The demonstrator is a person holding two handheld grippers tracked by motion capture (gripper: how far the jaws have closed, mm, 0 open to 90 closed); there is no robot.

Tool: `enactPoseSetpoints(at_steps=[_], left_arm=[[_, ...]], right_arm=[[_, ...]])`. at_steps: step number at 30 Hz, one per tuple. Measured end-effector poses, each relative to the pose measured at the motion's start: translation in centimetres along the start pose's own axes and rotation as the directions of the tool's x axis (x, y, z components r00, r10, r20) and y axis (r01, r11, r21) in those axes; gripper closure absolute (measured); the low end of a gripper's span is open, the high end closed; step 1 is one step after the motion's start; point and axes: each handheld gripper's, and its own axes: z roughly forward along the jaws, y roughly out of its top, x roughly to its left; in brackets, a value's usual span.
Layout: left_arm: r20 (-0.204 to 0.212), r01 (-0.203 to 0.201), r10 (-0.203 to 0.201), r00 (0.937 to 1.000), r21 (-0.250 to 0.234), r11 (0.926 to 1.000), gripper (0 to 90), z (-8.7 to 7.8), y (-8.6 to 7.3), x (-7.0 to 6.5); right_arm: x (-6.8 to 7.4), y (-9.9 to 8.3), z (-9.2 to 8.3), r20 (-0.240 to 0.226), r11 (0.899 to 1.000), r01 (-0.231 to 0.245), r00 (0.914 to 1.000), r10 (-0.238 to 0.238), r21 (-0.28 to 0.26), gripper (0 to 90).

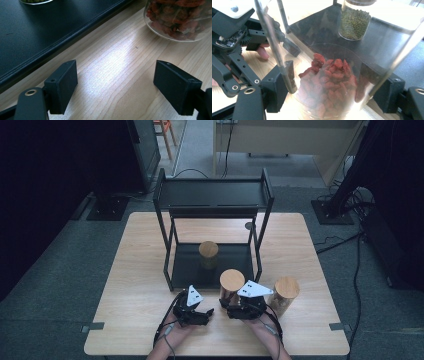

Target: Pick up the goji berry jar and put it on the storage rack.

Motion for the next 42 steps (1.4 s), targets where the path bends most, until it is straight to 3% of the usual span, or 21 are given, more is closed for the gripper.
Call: enactPoseSetpoints(at_steps=[4,42], left_arm=[[0.0,-0.002,0.002,1.0,0.0,1.0,19.8,0.0,0.0,0.0],[0.015,-0.016,0.015,0.9998,0.002,0.9999,19.8,0.1,0.1,-0.3]], right_arm=[[-0.2,0.1,0.1,-0.005,1.0,-0.015,0.9999,0.015,-0.001,25.0],[-0.3,2.3,1.6,0.009,1.0,0.024,0.9997,-0.024,0.014,25.0]])
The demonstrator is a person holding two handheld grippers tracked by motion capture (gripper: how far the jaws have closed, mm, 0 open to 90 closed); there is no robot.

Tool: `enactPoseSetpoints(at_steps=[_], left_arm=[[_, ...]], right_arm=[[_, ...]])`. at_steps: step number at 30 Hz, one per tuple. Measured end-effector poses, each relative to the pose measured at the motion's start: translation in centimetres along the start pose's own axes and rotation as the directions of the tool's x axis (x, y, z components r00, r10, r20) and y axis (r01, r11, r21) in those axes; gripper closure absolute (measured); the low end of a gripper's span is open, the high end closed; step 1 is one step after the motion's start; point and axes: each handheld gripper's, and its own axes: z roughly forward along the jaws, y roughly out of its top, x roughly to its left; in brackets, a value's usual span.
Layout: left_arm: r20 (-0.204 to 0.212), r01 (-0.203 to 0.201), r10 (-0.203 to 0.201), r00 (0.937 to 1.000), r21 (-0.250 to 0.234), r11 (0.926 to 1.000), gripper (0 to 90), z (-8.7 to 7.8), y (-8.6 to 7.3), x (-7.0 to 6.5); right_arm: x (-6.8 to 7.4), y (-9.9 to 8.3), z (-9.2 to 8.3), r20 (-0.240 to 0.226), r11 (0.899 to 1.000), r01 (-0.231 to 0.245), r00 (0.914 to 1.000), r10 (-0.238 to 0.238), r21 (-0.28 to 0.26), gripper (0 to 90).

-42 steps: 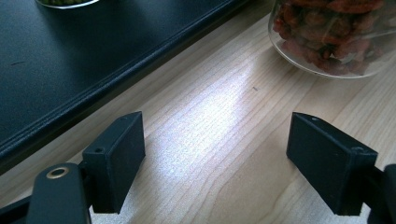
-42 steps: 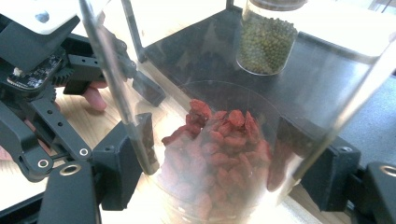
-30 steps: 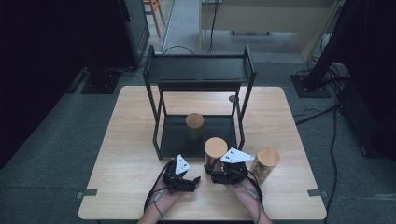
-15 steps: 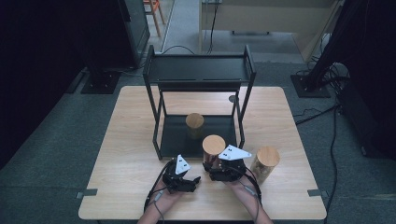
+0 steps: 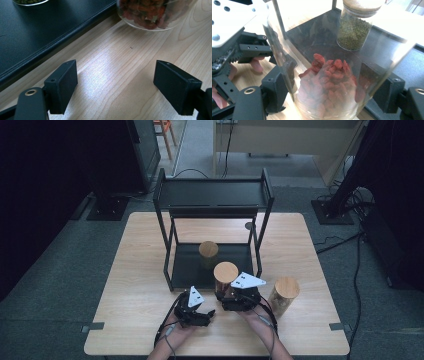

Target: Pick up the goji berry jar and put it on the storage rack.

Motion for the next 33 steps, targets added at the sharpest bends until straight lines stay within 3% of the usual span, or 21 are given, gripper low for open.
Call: enactPoseSetpoints(at_steps=[15,33], left_arm=[[0.001,0.0,0.0,1.0,0.001,1.0,19.8,0.0,0.0,0.0],[0.002,0.001,-0.001,1.0,-0.002,1.0,19.8,0.0,0.0,0.0]], right_arm=[[-0.3,0.7,0.5,-0.004,1.0,-0.023,0.9997,0.023,-0.01,25.0],[-0.2,1.6,1.7,0.011,1.0,0.002,0.9999,-0.002,0.004,25.0]])
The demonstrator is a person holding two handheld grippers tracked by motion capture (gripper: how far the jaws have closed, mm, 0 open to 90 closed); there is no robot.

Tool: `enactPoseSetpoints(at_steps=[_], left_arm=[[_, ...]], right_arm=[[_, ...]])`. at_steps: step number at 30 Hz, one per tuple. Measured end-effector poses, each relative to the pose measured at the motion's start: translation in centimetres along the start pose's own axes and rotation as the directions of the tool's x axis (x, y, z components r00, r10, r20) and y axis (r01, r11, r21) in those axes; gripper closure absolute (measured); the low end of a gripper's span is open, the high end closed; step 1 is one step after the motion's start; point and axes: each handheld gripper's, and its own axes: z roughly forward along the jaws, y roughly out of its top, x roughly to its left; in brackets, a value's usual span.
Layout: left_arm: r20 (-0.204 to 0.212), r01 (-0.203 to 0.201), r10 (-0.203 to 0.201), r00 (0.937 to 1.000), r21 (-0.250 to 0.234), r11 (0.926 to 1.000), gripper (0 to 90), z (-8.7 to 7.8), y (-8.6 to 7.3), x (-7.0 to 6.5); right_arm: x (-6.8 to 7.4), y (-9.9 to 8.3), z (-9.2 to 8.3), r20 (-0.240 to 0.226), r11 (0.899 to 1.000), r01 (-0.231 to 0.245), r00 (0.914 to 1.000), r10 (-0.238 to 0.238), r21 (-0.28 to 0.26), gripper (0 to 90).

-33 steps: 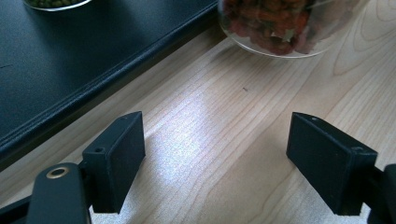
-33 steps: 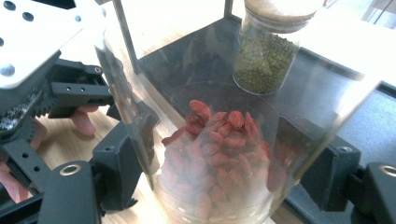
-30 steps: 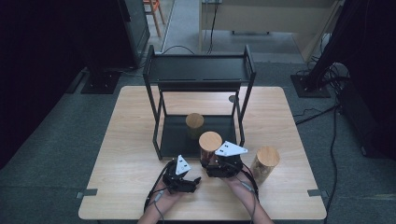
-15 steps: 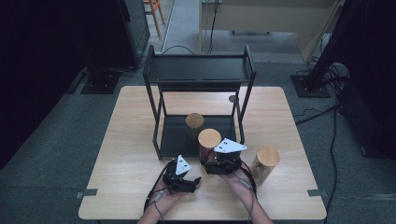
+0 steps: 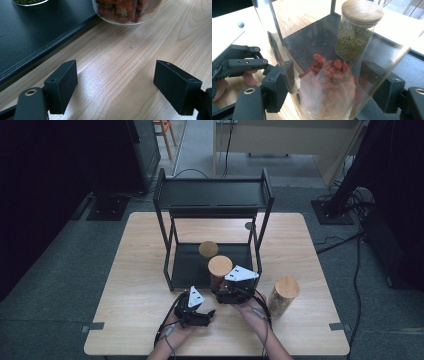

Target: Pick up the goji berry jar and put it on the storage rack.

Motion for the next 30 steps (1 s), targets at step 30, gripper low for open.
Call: enactPoseSetpoints(at_steps=[30], left_arm=[[0.003,-0.002,0.002,1.0,0.0,1.0,19.8,0.0,0.0,0.0]], right_arm=[[0.0,1.4,2.1,-0.005,1.0,-0.001,1.0,0.001,-0.023,25.1]])
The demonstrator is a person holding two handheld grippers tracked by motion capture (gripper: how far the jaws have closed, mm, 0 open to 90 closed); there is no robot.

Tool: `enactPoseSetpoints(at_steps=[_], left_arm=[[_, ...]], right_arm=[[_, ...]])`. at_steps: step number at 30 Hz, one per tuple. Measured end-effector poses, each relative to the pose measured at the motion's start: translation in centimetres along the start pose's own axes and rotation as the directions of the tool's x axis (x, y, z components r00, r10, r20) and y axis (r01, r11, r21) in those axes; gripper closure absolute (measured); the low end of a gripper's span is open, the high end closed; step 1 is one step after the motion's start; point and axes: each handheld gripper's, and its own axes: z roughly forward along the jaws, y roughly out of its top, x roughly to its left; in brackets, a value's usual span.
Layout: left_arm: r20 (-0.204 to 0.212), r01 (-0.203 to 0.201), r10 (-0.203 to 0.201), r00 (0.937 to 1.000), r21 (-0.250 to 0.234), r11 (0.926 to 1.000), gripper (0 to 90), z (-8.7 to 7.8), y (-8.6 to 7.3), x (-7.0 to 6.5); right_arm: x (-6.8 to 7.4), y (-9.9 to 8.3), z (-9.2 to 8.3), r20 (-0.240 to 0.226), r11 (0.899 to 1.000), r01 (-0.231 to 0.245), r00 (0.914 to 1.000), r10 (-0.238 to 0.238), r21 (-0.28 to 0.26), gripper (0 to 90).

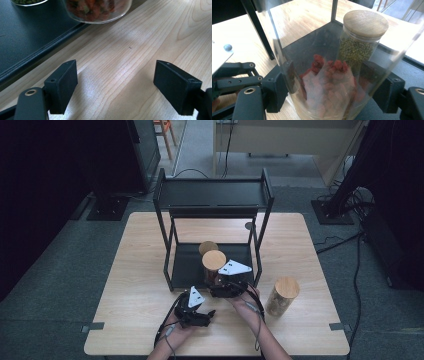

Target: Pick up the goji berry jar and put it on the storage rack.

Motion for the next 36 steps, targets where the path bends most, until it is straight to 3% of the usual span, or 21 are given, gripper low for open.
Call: enactPoseSetpoints(at_steps=[20,36], left_arm=[[0.002,0.001,-0.001,1.0,-0.003,1.0,19.8,0.0,0.0,0.0],[0.004,-0.007,0.007,1.0,0.001,1.0,19.8,0.0,0.0,-0.1]], right_arm=[[-0.2,0.6,1.4,0.003,0.999,-0.032,0.9995,0.032,-0.011,25.1],[-0.3,1.5,2.6,0.01,0.999,-0.03,0.9995,0.03,-0.012,25.1]])
